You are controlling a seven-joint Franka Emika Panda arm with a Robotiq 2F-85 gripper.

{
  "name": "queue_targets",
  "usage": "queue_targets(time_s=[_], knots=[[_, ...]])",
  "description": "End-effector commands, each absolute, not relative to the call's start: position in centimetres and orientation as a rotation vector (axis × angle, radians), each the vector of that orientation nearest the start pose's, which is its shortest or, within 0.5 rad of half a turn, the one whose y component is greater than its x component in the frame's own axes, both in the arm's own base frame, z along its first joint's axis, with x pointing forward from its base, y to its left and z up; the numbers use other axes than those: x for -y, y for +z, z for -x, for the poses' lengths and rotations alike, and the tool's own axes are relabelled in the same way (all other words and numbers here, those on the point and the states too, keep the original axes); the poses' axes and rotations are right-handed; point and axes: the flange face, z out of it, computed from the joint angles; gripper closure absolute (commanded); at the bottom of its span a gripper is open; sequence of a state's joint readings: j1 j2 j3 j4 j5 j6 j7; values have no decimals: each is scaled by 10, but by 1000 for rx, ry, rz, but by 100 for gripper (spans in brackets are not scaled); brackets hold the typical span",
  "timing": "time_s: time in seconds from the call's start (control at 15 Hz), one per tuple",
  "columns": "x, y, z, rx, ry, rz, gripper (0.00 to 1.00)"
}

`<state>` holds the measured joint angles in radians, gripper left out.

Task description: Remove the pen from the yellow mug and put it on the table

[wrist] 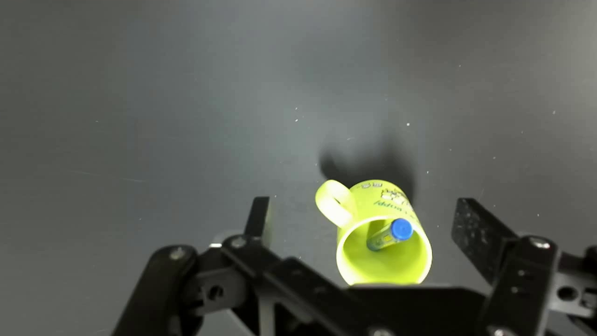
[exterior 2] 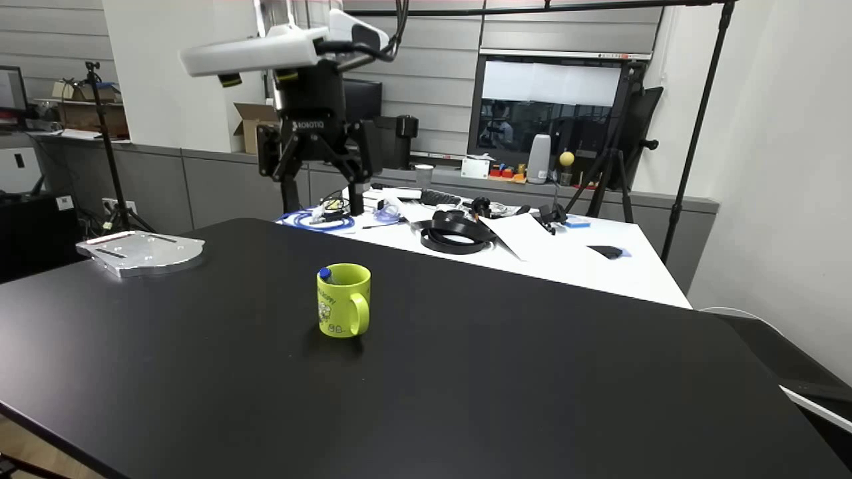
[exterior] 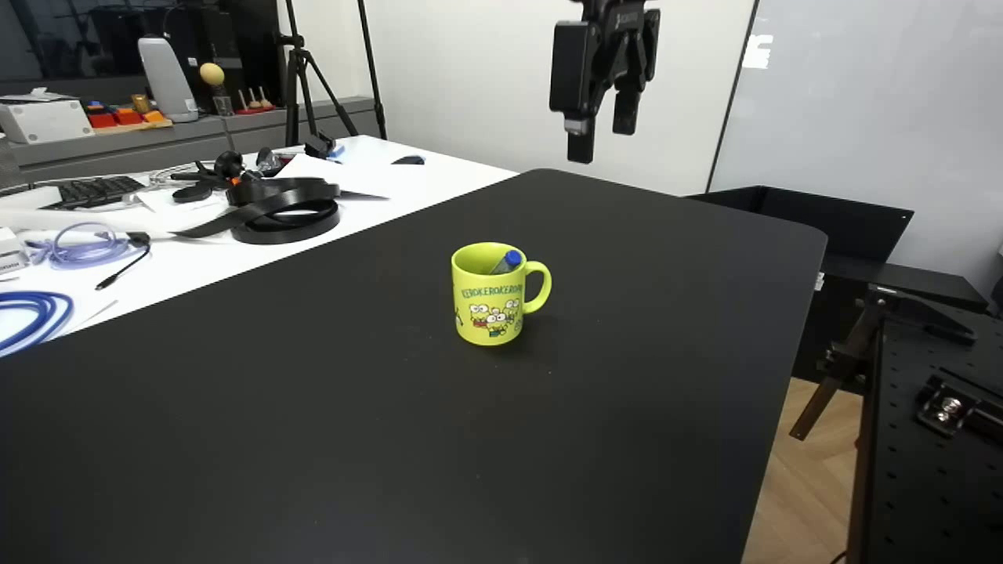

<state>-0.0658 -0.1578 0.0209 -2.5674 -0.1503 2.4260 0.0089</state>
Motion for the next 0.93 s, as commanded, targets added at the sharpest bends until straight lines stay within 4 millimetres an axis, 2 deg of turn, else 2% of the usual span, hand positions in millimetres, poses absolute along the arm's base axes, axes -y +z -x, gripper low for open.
queue_targets(time_s=[0.0,0.2,0.53,0.87], knots=[[8,283,-457,216,56,3230,0],[-3,261,-470,311,40,3231,0],[-14,245,-495,419,-58,3222,0],[-17,226,-505,473,-55,3199,0]])
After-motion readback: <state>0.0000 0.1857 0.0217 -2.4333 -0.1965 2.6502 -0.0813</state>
